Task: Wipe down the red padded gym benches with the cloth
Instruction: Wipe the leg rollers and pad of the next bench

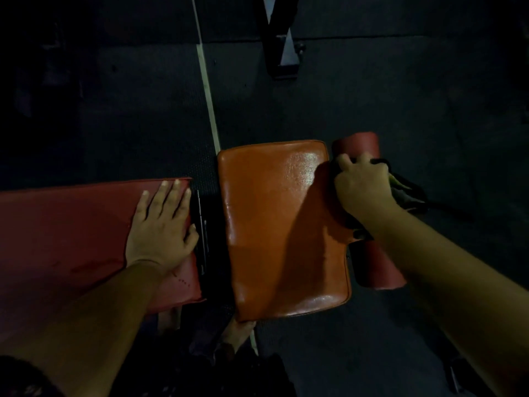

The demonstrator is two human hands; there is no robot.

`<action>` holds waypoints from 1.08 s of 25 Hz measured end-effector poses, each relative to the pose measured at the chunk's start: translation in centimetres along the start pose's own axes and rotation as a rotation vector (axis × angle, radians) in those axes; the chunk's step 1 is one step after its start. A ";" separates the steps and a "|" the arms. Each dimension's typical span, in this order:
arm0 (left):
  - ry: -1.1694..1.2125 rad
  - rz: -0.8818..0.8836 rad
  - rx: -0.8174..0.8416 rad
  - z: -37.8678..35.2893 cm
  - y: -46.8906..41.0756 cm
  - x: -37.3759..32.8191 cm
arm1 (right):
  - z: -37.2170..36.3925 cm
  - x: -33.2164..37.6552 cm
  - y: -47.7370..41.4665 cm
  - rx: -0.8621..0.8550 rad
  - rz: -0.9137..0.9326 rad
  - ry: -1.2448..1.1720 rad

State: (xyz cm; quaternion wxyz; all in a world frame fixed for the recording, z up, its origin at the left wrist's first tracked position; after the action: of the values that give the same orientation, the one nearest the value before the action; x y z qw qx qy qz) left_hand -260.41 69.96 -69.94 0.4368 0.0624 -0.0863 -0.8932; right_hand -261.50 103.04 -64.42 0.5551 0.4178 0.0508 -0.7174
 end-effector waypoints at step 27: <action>-0.059 0.018 0.000 -0.3 0.0 0.1 | -11.9 -9.3 2.4 0.317 -0.390 -0.933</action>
State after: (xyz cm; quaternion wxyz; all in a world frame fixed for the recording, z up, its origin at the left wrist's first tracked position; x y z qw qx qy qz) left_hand -260.43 69.84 -70.26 0.4423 0.0353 -0.0995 -0.8906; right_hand -252.73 115.55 -65.11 0.3050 0.1159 -0.2341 -0.9158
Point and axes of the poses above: each hand's wrist, its own y-axis away from the middle knuckle, its own z-axis out of the back of the hand, x = y × z, the point moved 10 cm from there along -y, towards the middle knuckle, and after that the axes turned 14 degrees about -z, right-handed, at the moved point
